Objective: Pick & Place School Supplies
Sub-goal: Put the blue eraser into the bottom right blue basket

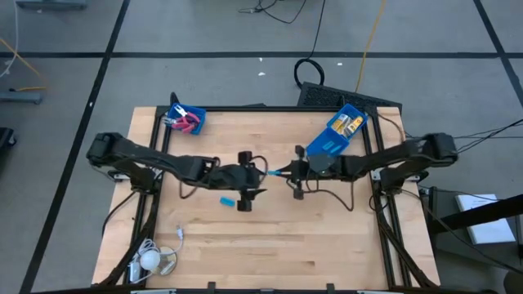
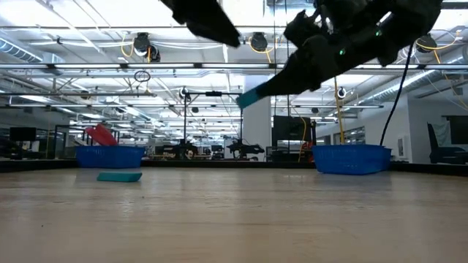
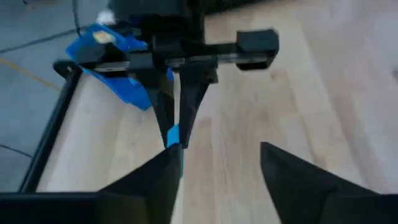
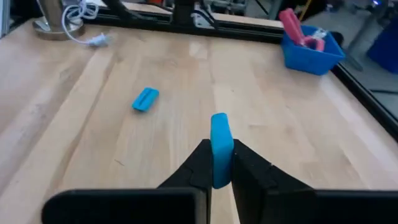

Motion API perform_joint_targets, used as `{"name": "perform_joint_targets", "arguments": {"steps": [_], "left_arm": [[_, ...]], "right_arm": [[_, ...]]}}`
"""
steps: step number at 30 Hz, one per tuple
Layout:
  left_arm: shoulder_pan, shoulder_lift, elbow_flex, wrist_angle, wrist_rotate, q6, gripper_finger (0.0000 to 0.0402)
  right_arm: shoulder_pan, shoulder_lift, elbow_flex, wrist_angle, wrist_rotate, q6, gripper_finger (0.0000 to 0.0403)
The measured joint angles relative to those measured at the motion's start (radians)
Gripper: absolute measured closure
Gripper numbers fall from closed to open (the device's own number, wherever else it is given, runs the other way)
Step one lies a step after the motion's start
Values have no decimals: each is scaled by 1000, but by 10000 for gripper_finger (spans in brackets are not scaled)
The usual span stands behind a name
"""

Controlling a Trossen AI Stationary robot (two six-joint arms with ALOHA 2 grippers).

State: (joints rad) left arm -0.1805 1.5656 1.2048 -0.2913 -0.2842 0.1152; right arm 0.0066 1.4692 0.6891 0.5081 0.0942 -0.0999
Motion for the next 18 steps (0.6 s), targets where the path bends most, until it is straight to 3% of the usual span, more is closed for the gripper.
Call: {"name": "perform_joint_targets", "arguments": {"steps": [7, 13, 18], "left_arm": [[-3, -152, -132, 47, -3, -71, 129], [20, -211, -362, 321, -5, -106, 132], [54, -217, -479, 441, -13, -152, 143]], "right_arm": [[-4, -253, 1, -345, 139, 62, 379], [-53, -468, 1, -755, 287, 177, 378], [-174, -517, -1, -1064, 406, 290, 379]]}}
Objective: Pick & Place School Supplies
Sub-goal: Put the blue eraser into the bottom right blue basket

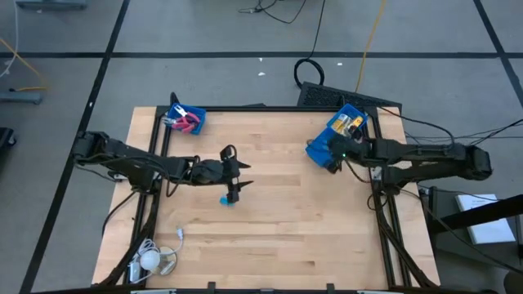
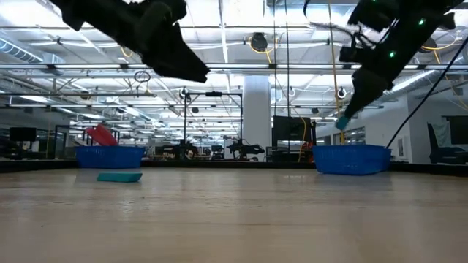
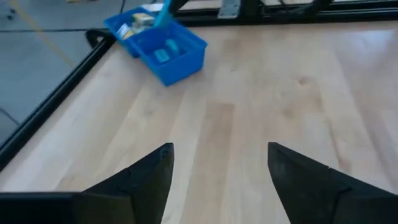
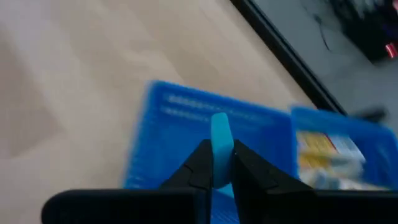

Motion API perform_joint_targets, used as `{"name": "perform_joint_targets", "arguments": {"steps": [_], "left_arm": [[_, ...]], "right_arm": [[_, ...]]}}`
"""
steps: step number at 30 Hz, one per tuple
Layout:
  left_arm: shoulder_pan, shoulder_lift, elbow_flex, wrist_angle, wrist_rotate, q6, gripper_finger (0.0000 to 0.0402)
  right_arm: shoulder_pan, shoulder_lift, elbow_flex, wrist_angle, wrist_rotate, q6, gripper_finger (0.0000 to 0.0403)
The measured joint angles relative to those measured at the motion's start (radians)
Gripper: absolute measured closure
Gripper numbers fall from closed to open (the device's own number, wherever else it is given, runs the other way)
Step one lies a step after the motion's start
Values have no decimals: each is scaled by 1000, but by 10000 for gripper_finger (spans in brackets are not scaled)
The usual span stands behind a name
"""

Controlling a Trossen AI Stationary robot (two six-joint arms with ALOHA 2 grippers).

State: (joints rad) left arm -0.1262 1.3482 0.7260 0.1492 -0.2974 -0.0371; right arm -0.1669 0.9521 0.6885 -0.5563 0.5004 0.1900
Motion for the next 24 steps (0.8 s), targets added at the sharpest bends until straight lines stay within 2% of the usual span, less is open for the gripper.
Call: {"name": "perform_joint_targets", "arguments": {"steps": [4, 9, 15, 18, 24], "left_arm": [[28, -1, -21, 7, -1, -36, 148], [41, -1, -22, 8, 6, -52, 147], [36, -1, -22, -6, 9, -71, 147], [36, -1, -22, -20, 9, -74, 147], [35, -1, -22, -32, 10, -75, 147]], "right_arm": [[-101, 47, 0, -90, -4, 37, 379], [-173, 145, -13, -41, -18, 18, 377], [-194, 217, -15, 10, -37, 15, 334], [-194, 224, -15, 30, -85, 15, 313], [-194, 219, -15, 83, -256, 15, 292]]}}
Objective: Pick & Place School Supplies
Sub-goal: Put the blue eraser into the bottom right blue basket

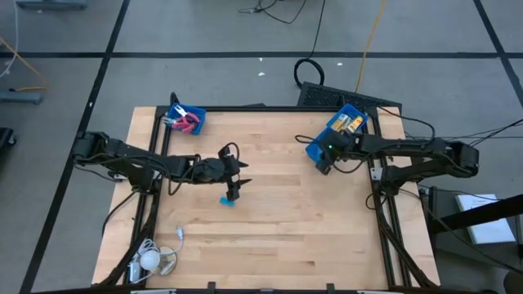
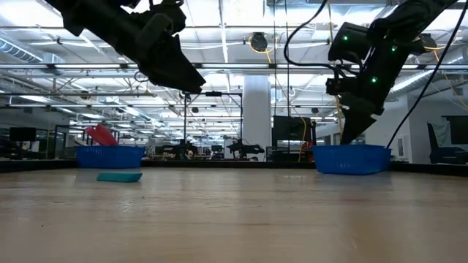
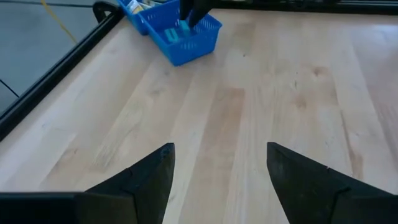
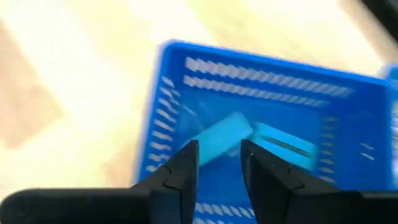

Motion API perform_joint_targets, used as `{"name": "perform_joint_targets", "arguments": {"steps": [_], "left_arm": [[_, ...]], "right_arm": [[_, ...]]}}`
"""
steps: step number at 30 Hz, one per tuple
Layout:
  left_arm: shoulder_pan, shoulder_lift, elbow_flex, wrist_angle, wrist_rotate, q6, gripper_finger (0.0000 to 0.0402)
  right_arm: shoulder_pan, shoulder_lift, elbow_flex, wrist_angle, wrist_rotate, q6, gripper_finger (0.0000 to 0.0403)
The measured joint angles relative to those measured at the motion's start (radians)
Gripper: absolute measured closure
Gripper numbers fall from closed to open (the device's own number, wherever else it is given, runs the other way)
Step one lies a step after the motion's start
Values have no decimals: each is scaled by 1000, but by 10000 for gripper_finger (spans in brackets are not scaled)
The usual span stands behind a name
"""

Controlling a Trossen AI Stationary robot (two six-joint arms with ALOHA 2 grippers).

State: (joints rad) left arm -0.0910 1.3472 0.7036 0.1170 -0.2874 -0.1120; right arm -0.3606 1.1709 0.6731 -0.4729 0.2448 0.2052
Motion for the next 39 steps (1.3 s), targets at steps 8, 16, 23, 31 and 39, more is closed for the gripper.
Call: {"name": "perform_joint_targets", "arguments": {"steps": [8, 16, 23, 31, 39], "left_arm": [[-3, 0, 0, -146, 83, 4, 146], [-53, 1, 0, -407, 174, 11, 146], [-113, 63, 0, -429, 173, 118, 146], [-134, 211, 1, -437, 201, 105, 147], [-132, 266, 5, -433, 207, 95, 151]], "right_arm": [[4, -23, 0, 97, -166, 0, 294], [43, -79, 0, 186, -251, -22, 293], [87, -87, 0, 274, -250, -38, 293], [108, -87, 0, 282, -249, -42, 293], [108, -87, 0, 282, -248, -37, 294]]}}
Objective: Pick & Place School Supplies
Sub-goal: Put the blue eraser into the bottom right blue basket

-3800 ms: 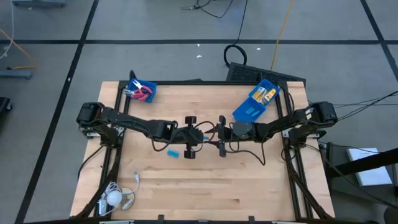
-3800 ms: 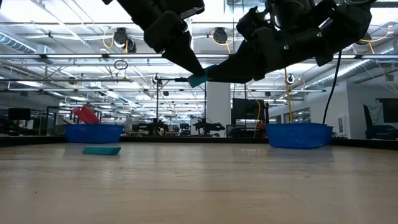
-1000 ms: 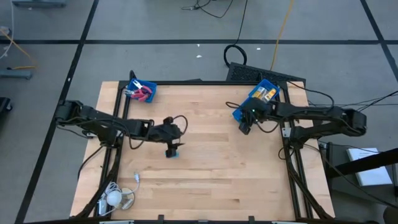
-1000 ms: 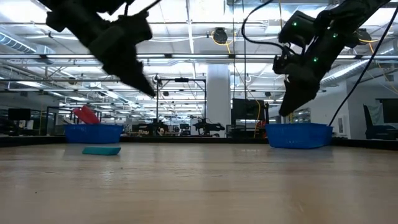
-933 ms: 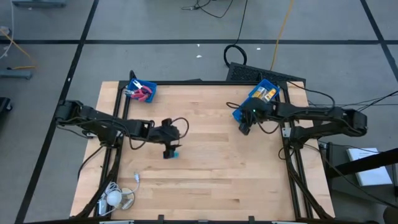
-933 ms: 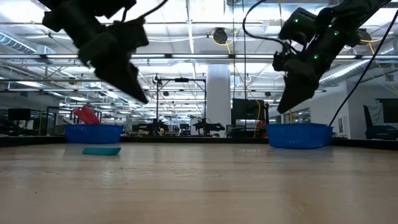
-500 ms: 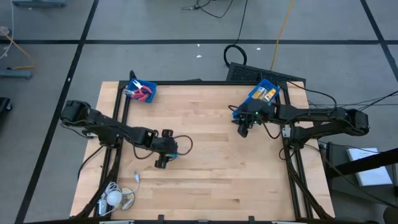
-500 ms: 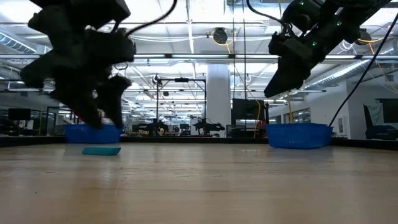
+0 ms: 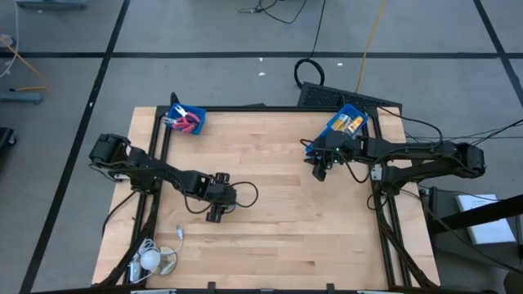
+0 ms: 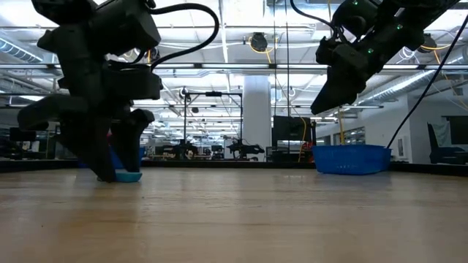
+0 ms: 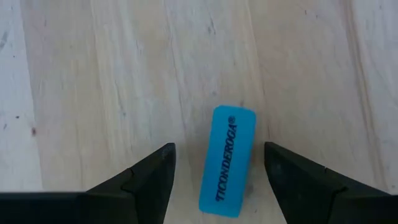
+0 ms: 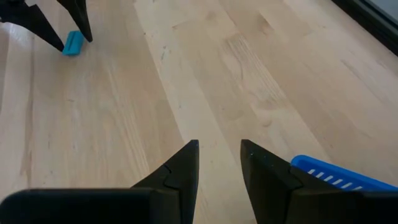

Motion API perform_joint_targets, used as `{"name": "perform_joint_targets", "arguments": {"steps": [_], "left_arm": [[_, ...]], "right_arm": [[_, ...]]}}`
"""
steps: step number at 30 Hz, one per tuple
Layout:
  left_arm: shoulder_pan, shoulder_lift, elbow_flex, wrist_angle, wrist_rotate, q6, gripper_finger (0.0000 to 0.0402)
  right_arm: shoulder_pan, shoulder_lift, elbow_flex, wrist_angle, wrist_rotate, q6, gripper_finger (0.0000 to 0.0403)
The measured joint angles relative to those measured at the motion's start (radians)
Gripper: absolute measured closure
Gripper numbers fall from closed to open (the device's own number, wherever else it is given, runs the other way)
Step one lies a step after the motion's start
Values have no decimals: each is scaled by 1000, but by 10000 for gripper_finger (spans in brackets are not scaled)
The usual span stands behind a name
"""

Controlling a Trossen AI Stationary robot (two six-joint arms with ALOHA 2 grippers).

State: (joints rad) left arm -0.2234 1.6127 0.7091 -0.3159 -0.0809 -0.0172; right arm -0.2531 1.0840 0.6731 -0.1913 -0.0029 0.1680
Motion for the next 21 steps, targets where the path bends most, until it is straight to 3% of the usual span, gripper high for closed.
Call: {"name": "perform_joint_targets", "arguments": {"steps": [6, 10, 14, 18, 21], "left_arm": [[0, 1, -2, -6, 56, 0, 220], [-1, 2, -3, 0, 42, -39, 288], [-1, 2, -2, 1, 25, -6, 327], [-7, 6, 48, -16, -86, 73, 324], [2, 14, 116, -52, -301, 185, 304]], "right_arm": [[0, 0, 0, 0, 0, 3, 294], [0, 0, 0, 0, 0, 3, 293], [14, 1, 0, 21, 1, 11, 293], [83, 1, -26, 196, 0, 28, 293], [147, 21, -78, 412, 1, 32, 293]]}}
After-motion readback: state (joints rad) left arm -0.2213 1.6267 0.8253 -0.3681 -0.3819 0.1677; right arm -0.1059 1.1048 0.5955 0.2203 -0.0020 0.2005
